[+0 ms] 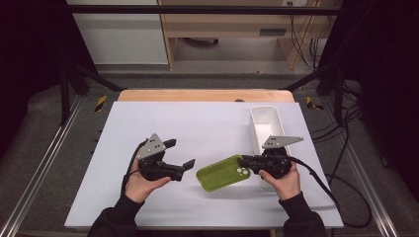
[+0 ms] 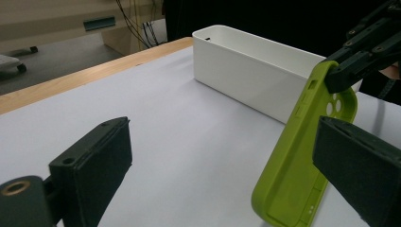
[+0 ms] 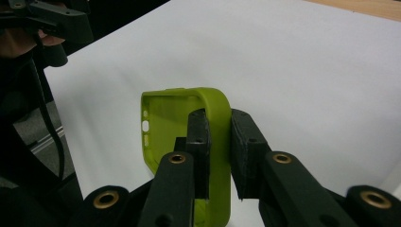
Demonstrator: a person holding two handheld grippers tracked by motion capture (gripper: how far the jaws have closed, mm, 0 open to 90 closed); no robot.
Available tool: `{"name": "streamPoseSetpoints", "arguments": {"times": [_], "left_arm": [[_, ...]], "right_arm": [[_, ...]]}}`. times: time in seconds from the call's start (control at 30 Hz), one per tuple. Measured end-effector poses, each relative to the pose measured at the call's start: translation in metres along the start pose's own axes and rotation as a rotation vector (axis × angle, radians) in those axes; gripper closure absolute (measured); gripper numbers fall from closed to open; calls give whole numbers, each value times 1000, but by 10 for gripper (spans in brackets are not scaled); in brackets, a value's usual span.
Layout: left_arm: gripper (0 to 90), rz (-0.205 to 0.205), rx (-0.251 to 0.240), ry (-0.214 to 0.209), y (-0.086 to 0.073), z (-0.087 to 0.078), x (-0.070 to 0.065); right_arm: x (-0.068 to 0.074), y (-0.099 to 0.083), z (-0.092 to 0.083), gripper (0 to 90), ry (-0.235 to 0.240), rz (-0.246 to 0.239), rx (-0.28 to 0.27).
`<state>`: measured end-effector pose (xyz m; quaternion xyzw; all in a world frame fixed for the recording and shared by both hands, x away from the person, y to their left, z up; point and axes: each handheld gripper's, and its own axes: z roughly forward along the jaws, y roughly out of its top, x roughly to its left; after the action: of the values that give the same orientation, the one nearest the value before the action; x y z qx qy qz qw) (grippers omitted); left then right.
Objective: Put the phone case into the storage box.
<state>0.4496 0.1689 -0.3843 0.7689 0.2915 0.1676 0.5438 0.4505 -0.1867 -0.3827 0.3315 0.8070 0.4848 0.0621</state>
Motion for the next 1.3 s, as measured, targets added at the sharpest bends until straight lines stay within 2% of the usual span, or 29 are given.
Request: {"name": "streamPoseSetpoints", "arguments": {"times": [0.17, 0.47, 0.6, 0.83, 1.3], "left_arm": [[42, -12, -16, 3, -7, -9, 8], [28, -22, -41, 45, -23, -26, 24], [24, -26, -36, 66, -32, -32, 30], [18, -41, -32, 78, -48, -42, 39], [9, -36, -26, 111, -73, -61, 51]], "right_arm": [[0, 1, -3, 794, -12, -14, -12], [2, 6, -17, 794, -38, -37, -43], [2, 8, -21, 794, -46, -45, -48], [2, 11, -25, 794, -59, -55, -50], [5, 28, -35, 794, -92, -90, -50]]}}
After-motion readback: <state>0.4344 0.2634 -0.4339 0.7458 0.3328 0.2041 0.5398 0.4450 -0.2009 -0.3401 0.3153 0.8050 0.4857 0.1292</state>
